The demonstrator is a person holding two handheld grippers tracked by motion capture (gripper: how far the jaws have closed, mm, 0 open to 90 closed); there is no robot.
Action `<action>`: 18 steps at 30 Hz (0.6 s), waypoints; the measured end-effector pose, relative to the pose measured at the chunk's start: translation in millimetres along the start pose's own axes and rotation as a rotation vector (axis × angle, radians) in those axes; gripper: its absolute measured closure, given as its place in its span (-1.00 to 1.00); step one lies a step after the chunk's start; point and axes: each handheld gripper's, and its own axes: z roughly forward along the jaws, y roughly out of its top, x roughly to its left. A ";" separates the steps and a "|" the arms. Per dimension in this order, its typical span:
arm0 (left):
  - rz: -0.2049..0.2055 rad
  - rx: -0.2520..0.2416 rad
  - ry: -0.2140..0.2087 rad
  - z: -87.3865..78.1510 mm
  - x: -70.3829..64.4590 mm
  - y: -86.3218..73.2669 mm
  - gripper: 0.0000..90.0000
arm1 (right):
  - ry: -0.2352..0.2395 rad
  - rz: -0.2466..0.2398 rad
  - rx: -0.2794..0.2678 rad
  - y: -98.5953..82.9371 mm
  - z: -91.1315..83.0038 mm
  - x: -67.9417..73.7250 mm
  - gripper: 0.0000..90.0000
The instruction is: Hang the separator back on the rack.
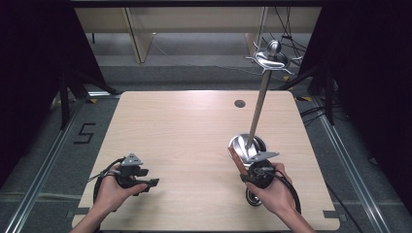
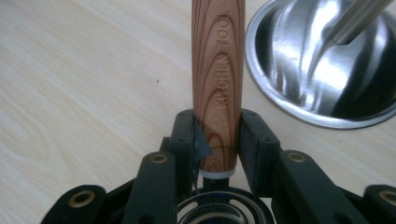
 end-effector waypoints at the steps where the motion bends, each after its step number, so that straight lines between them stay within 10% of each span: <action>1: 0.000 0.000 0.000 0.0 0.0 0.0 -0.14 | 0.000 0.000 0.000 0.0 0.0 0.0 0.55; 18: -0.006 -0.003 0.004 0.2 0.4 -0.3 -0.14 | 0.000 0.058 -0.177 -6.5 -24.6 -20.8 0.55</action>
